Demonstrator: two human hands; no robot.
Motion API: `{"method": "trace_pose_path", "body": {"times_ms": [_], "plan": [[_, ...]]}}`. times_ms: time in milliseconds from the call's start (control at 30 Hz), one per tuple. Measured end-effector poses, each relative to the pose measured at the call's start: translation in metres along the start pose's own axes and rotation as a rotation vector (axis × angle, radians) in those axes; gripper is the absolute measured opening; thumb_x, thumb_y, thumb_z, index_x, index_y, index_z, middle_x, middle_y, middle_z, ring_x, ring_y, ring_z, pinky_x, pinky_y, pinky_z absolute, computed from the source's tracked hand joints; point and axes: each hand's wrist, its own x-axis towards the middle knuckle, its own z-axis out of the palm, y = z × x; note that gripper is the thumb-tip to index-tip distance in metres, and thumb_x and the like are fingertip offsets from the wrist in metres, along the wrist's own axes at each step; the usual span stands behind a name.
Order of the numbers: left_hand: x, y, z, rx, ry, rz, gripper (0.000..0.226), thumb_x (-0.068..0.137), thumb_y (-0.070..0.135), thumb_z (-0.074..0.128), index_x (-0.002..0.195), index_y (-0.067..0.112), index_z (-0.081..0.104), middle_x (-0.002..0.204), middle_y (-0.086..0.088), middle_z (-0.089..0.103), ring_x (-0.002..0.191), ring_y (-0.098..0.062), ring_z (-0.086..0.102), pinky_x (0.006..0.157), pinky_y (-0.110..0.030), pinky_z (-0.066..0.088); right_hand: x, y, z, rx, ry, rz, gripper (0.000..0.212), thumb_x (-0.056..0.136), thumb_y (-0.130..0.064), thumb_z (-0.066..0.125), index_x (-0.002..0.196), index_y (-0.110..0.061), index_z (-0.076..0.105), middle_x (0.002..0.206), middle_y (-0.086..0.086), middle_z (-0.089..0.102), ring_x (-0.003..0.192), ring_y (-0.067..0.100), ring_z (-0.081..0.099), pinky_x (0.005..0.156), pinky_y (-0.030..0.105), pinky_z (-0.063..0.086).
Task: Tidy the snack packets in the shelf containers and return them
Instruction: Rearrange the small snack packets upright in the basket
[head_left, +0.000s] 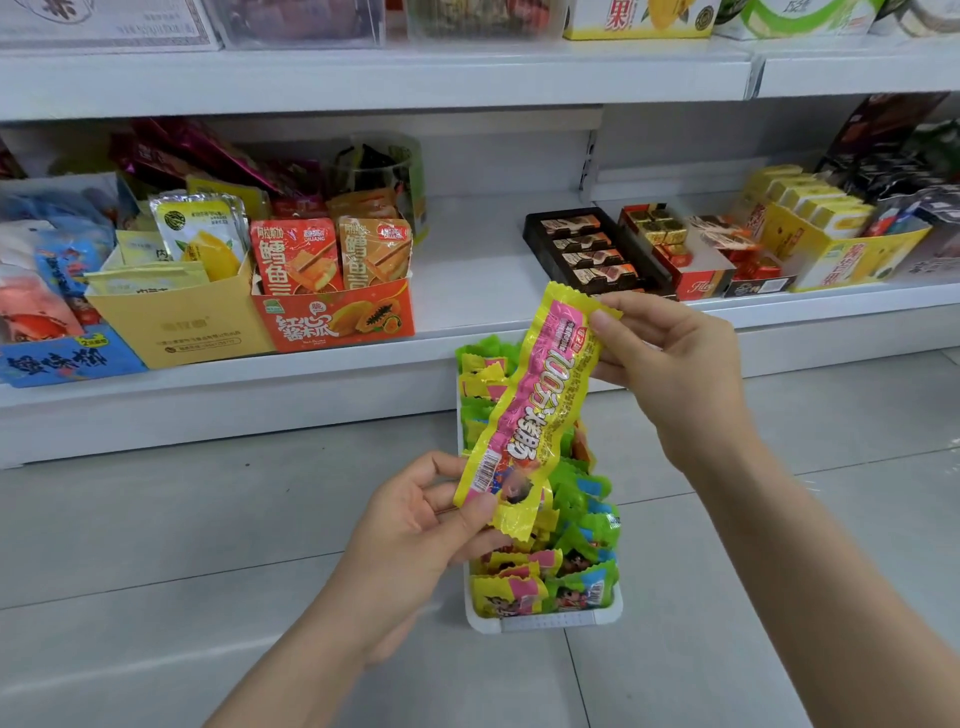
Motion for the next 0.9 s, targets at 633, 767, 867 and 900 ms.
{"method": "trace_pose_path", "body": {"times_ms": [633, 767, 867, 900], "plan": [[0.004, -0.007, -0.006, 0.556, 0.093, 0.484, 0.010, 0.083, 0.026, 0.075, 0.081, 0.030, 0.066, 0.129, 0.011, 0.053, 0.127, -0.017, 0.054, 0.082, -0.017, 0.054, -0.015, 0.005, 0.021, 0.288, -0.162, 0.443, 0.024, 0.105, -0.013, 0.047, 0.098, -0.007, 0.070, 0.079, 0.003, 0.073, 0.068, 0.013, 0.071, 0.053, 0.023, 0.055], [0.002, -0.005, -0.001, 0.162, 0.004, 0.234, 0.048, 0.066, 0.013, 0.091, 0.105, 0.025, 0.066, 0.139, 0.002, 0.053, 0.122, -0.021, 0.061, 0.085, -0.032, 0.058, -0.013, 0.011, 0.022, 0.268, -0.156, 0.419, 0.025, 0.105, -0.015, 0.048, 0.097, -0.011, 0.072, 0.078, 0.002, 0.074, 0.065, 0.011, 0.071, 0.051, 0.022, 0.053], [0.004, -0.003, -0.003, -0.027, 0.035, 0.060, 0.065, 0.069, 0.017, 0.086, 0.125, 0.024, 0.053, 0.123, -0.005, 0.069, 0.104, -0.025, 0.071, 0.075, -0.027, 0.059, -0.011, 0.013, 0.023, 0.304, -0.155, 0.420, 0.024, 0.104, -0.014, 0.050, 0.096, -0.010, 0.073, 0.081, 0.003, 0.075, 0.068, 0.014, 0.072, 0.055, 0.025, 0.057], [0.005, -0.002, -0.003, -0.042, 0.040, 0.026, 0.064, 0.070, 0.016, 0.080, 0.127, 0.024, 0.052, 0.119, -0.008, 0.072, 0.102, -0.025, 0.072, 0.074, -0.026, 0.058, -0.010, 0.014, 0.024, 0.310, -0.155, 0.417, 0.024, 0.103, -0.015, 0.051, 0.096, -0.010, 0.073, 0.083, 0.004, 0.076, 0.070, 0.015, 0.073, 0.058, 0.026, 0.058]]}}
